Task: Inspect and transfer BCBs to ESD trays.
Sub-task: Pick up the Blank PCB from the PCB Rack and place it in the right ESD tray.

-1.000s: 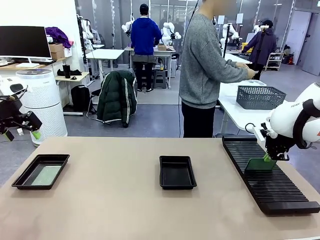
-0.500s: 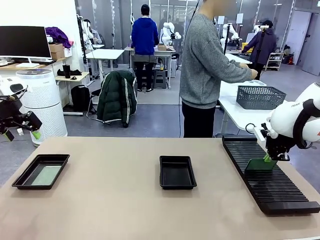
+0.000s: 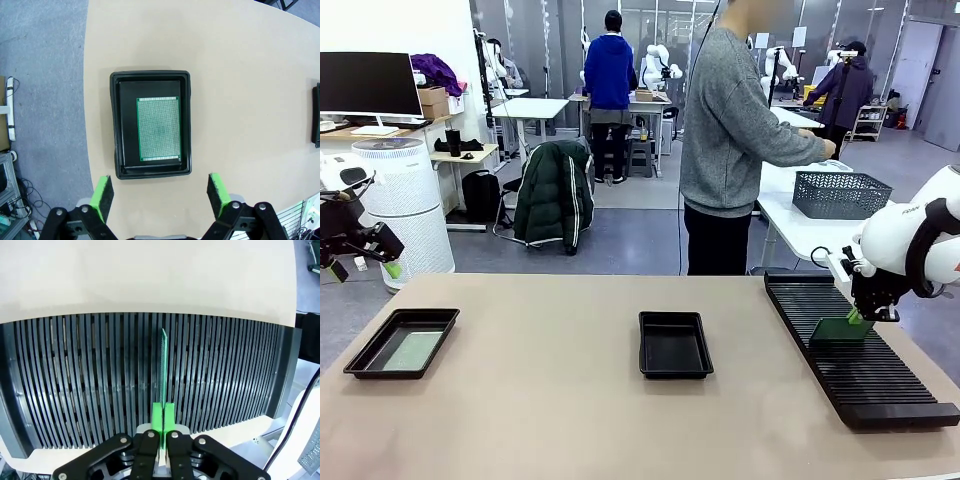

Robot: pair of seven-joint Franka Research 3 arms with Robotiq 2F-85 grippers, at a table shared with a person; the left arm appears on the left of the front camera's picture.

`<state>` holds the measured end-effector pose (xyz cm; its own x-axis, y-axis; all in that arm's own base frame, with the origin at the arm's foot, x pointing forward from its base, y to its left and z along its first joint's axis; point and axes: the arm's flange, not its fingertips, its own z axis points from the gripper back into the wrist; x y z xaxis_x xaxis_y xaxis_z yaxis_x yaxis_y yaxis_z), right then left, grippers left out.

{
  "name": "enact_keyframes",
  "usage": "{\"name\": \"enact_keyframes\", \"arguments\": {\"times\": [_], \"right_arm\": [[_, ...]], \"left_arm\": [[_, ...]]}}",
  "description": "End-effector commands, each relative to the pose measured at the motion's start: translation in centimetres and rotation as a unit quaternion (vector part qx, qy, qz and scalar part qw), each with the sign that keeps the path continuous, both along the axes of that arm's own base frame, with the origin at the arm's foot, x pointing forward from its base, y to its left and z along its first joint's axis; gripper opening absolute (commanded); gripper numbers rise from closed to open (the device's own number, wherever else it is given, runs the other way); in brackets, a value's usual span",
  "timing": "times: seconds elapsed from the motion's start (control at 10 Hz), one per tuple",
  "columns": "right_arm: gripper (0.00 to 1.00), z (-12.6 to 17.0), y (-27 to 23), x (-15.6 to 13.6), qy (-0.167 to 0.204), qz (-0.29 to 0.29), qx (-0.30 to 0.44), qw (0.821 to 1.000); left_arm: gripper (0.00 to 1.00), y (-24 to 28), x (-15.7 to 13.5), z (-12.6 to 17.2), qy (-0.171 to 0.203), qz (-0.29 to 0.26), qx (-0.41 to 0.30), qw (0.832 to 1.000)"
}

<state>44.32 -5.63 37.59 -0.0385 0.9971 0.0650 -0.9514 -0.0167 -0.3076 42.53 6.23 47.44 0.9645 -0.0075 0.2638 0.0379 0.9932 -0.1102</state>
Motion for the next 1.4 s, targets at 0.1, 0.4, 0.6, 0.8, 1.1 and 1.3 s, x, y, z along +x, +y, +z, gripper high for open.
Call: {"name": "enact_keyframes", "arguments": {"times": [0.1, 0.4, 0.6, 0.8, 1.1, 1.3], "right_arm": [[0.01, 2.7, 0.3, -1.4, -0.006, -0.002, -0.011, 1.0], [0.01, 6.9, -0.3, -3.0, -0.013, -0.008, -0.024, 1.0], [0.01, 10.9, -0.6, -4.0, -0.006, -0.009, -0.026, 1.0], [0.01, 15.8, -0.5, -5.3, 0.01, -0.015, -0.026, 1.0], [0.01, 22.3, -1.1, -6.4, 0.064, -0.009, 0.006, 0.998], [0.01, 25.2, -1.2, -6.3, 0.088, -0.007, 0.021, 0.996]], "left_arm": [[1.0, 0.1, 0.0, -0.2, -0.002, 0.001, 0.004, 1.0], [1.0, 0.1, 0.0, -0.2, -0.002, 0.001, 0.004, 1.0], [1.0, 0.1, 0.0, -0.2, -0.002, 0.001, 0.004, 1.0], [1.0, 0.1, 0.0, -0.2, -0.002, 0.001, 0.004, 1.0], [1.0, 0.1, 0.0, -0.2, -0.002, 0.001, 0.004, 1.0], [1.0, 0.1, 0.0, -0.2, -0.002, 0.001, 0.004, 1.0]]}}
